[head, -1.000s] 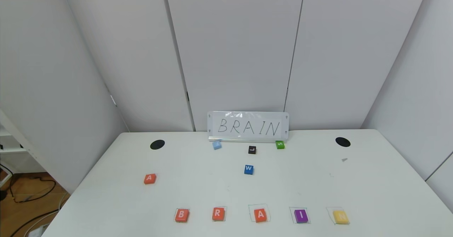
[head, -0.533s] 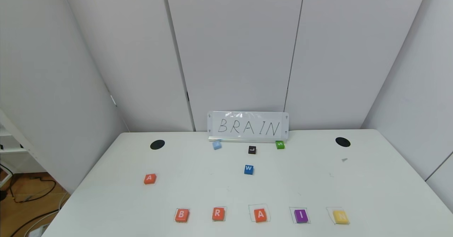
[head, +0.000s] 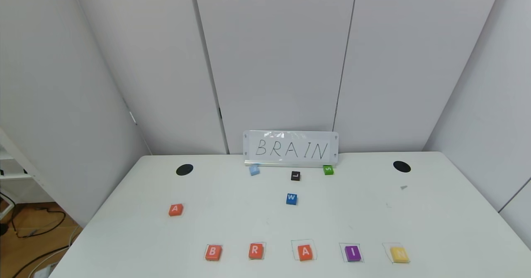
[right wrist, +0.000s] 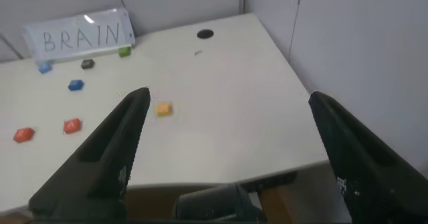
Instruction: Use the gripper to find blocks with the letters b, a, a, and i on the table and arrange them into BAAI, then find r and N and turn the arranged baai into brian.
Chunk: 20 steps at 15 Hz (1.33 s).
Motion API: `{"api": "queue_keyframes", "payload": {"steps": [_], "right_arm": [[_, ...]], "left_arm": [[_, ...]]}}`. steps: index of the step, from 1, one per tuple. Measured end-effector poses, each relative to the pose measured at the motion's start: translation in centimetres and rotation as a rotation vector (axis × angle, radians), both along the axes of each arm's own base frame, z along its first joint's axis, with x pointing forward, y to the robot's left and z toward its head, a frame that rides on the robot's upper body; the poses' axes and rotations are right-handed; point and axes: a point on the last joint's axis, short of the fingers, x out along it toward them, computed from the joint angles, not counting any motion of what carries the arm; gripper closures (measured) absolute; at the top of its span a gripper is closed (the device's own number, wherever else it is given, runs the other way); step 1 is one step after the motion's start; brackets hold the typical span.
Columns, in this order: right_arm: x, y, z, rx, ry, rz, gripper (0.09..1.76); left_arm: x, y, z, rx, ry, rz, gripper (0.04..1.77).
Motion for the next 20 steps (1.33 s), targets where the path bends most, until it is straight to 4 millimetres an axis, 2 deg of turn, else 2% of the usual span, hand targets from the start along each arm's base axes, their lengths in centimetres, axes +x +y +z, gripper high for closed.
{"api": "queue_keyframes", "payload": {"steps": [3,7,11,15,17,20], "right_arm": [[1.2,0.0,1.2,-0.054,-0.155,-0.001,0.14],[4.2,-0.1,0.4,-0.075,-0.253,-0.007,0.14],[7.7,-0.1,-2.3,-0.129,-0.305,-0.016,0.14],[10.2,-0.1,-6.3,-0.204,-0.256,0.016,0.14],[10.7,0.0,-7.6,-0.209,-0.210,0.062,0.14],[10.9,0.2,-8.6,-0.206,-0.148,0.140,0.14]], "left_arm": [[0.9,0.0,0.8,0.000,-0.139,0.005,0.09],[2.7,0.0,0.1,0.001,-0.212,0.013,0.09],[4.9,0.1,-1.4,0.003,-0.310,0.045,0.09],[6.6,0.1,-4.0,0.010,-0.306,0.052,0.09],[7.1,0.1,-5.0,0.022,-0.275,0.051,0.09],[7.5,0.1,-6.4,0.032,-0.215,0.037,0.09]]}}
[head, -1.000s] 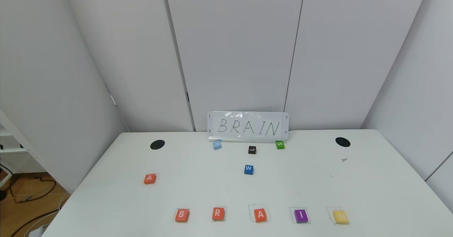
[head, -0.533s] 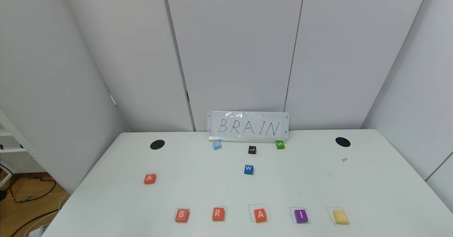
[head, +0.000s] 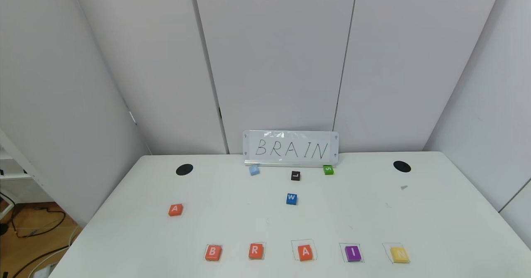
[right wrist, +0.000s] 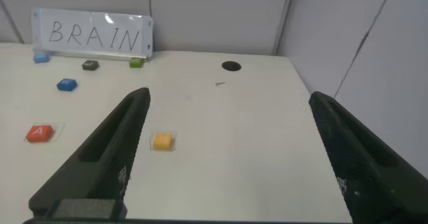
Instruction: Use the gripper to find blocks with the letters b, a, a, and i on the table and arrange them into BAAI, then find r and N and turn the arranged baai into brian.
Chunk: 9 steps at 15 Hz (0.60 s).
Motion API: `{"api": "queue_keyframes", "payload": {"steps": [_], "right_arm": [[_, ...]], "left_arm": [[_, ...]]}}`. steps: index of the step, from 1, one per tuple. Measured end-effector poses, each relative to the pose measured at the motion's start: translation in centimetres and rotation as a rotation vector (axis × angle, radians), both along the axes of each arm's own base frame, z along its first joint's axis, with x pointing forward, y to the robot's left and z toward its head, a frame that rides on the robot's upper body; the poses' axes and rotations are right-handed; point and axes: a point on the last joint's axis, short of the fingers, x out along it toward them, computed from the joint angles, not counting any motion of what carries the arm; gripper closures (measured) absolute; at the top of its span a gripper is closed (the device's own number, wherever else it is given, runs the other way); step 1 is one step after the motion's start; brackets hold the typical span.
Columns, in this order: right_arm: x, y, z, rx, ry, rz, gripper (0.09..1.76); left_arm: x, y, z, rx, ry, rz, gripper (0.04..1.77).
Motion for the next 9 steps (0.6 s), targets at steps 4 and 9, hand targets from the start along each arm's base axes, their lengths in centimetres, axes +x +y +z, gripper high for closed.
{"api": "queue_keyframes", "payload": {"steps": [4,9], "right_arm": [[0.07,0.09,-1.11,0.011,0.104,0.040,0.14],[0.07,0.09,-1.11,0.013,0.104,0.041,0.14]], "left_arm": [[0.08,-0.05,-0.78,-0.002,0.063,-0.021,0.09],[0.09,-0.04,-0.78,-0.042,0.059,-0.018,0.09]]}}
